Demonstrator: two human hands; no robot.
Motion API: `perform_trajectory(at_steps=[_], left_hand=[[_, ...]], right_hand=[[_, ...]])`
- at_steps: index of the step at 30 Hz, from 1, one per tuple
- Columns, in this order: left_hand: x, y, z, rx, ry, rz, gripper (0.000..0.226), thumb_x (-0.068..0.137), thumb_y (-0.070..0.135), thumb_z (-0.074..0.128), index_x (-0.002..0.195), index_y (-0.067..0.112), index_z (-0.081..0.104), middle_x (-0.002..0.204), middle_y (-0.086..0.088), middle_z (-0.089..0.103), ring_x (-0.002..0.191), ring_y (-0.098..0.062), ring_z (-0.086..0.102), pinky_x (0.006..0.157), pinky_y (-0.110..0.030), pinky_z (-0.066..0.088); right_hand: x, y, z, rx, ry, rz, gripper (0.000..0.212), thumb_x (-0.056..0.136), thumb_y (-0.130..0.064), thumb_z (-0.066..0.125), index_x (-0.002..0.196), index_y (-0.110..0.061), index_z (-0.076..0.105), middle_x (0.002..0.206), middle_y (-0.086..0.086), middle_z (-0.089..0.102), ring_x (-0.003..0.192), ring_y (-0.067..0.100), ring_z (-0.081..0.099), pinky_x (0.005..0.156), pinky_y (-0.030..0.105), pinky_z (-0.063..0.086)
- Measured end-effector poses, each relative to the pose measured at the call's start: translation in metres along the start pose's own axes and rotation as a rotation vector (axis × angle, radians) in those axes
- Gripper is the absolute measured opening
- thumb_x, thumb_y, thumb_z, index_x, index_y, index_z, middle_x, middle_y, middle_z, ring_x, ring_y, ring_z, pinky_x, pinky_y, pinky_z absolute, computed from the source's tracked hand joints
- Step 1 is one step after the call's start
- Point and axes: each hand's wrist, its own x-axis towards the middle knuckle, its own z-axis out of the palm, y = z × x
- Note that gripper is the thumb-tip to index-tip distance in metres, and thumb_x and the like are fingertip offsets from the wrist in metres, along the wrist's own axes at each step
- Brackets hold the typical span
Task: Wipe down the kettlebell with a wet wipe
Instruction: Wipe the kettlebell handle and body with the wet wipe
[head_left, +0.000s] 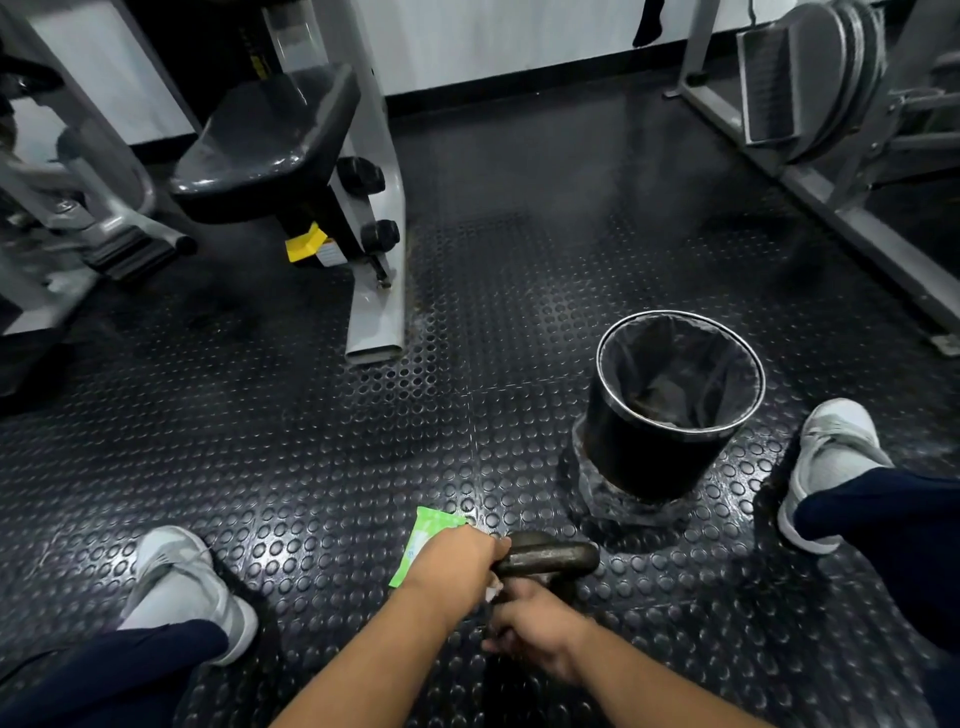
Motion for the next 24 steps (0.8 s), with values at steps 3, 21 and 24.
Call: perform_trajectory(at_steps=[3,21,24], left_hand=[[0.000,0.000,0.000,0.027,-0.010,0.011,0.039,0.103,0.017,0.050,0.140,0.025,0.058,0.109,-0.004,0.074,0.099,-0.028,0.069,0.083,-0.032,0.053],[-0.001,-0.001,-0.001,0.174,-0.044,0.049,0.054,0.100,0.016,0.053,0.153,0.027,0.045,0.115,-0.014,0.070,0.105,-0.035,0.065,0.086,-0.040,0.053],[0.000,-0.002,0.000,0.169,-0.031,0.045,0.054,0.099,0.014,0.051,0.151,0.028,0.046,0.111,-0.012,0.070,0.101,-0.035,0.066,0.084,-0.042,0.055]], right_hand=[[-0.001,0.006,0.000,0.238,0.003,0.044,0.035,0.090,0.017,0.043,0.109,-0.005,0.062,0.078,0.006,0.067,0.045,0.007,0.049,0.076,0.040,0.061],[0.001,0.007,-0.021,-0.651,0.036,-0.203,0.058,0.056,-0.051,0.056,0.114,-0.043,0.056,0.112,-0.022,0.064,0.115,0.001,0.061,0.103,0.014,0.043],[-0.005,-0.011,-0.016,-0.793,0.016,-0.165,0.048,0.075,-0.039,0.062,0.121,-0.028,0.066,0.117,-0.004,0.070,0.117,0.017,0.063,0.108,0.028,0.046]])
